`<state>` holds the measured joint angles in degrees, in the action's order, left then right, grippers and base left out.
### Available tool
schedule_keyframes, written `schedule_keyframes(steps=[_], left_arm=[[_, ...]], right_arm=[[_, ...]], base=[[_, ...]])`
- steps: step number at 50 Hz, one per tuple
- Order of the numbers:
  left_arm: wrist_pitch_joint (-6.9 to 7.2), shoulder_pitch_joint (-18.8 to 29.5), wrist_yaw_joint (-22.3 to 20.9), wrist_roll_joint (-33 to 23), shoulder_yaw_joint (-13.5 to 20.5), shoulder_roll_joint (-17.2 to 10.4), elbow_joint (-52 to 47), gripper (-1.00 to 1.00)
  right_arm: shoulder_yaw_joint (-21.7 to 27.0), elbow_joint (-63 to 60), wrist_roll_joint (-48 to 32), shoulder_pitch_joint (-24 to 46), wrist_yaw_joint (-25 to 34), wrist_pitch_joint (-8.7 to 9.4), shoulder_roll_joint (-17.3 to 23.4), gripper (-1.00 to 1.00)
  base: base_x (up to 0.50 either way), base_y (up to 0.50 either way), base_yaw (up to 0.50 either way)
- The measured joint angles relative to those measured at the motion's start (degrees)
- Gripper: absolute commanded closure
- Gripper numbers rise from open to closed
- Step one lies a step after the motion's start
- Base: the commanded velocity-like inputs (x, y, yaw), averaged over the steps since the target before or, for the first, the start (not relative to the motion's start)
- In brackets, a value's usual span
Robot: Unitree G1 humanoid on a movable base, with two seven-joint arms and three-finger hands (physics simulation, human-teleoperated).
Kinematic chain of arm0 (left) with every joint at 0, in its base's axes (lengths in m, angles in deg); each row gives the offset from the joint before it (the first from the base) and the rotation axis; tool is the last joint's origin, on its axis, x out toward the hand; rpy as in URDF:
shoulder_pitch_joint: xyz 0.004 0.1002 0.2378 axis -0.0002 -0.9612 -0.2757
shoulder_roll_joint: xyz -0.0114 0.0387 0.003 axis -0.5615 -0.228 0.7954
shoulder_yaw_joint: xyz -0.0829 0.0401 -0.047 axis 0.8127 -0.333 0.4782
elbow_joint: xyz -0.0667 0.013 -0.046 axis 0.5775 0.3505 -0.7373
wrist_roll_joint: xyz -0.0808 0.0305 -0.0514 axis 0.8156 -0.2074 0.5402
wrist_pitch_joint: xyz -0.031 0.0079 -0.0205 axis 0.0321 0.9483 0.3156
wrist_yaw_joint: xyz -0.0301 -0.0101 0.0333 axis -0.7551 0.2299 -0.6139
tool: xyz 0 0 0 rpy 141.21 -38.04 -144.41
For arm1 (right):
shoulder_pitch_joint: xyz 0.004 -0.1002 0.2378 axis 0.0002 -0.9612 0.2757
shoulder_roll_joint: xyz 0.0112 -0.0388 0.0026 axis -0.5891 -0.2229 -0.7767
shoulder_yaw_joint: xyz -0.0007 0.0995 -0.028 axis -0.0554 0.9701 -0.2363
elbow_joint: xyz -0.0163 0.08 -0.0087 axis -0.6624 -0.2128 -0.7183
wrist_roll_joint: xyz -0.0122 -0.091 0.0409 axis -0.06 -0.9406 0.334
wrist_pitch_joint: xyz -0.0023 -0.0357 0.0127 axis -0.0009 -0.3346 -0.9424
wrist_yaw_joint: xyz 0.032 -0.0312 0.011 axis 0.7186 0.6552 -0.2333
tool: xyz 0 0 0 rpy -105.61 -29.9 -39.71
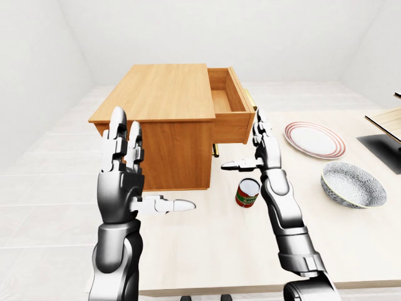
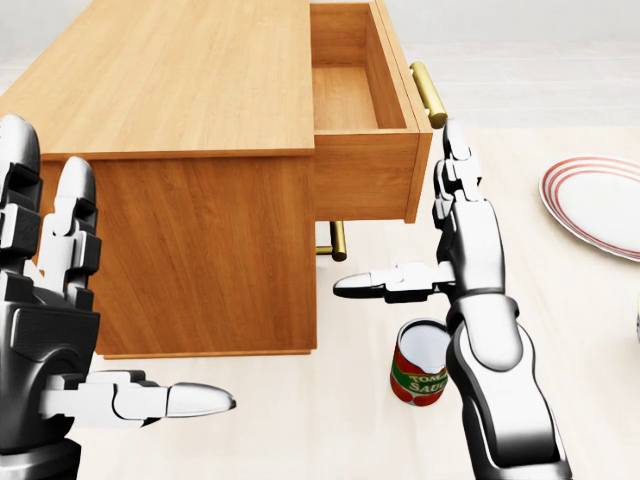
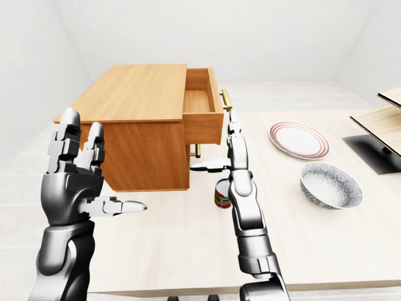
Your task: Close the top drawer of the cabinet.
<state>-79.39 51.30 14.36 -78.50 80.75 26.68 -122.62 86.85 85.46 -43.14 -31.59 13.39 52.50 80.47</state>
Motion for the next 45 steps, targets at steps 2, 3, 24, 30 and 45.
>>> schedule_keyframes(steps=[2, 3, 24, 30, 45], left_arm=[[0.0, 0.0, 0.0, -0.1, -0.1, 0.0, 0.0, -1.0], [0.0, -0.1, 0.0, -0.1, -0.1, 0.0, 0.0, -1.0], [0.0, -0.3, -0.2, -0.5, -0.3, 0.0, 0.0, -1.0], [0.0, -0.3, -0.3, -0.6, -0.3, 0.0, 0.1, -1.0], [0.0, -0.5, -0.4, -0.7, -0.4, 0.0, 0.1, -1.0]], right_arm=[[-0.1, 0.3, 0.0, 0.5, 0.1, 0.0, 0.0, -1.0], [-0.1, 0.5, 0.0, 0.8, 0.1, 0.0, 0.0, -1.0], [-0.6, 6.7, 0.1, 4.9, 0.2, 0.0, -0.8, -1.0], [-0.3, 8.4, 0.0, 6.0, -0.1, 0.0, -0.9, -1.0], [0.1, 12.2, -0.6, 8.4, -0.7, 0.0, -1.3, -1.0]], base=[[0.0, 0.0, 0.0], [0.0, 0.0, 0.0], [0.0, 0.0, 0.0], [0.0, 0.0, 0.0], [0.0, 0.0, 0.0]])
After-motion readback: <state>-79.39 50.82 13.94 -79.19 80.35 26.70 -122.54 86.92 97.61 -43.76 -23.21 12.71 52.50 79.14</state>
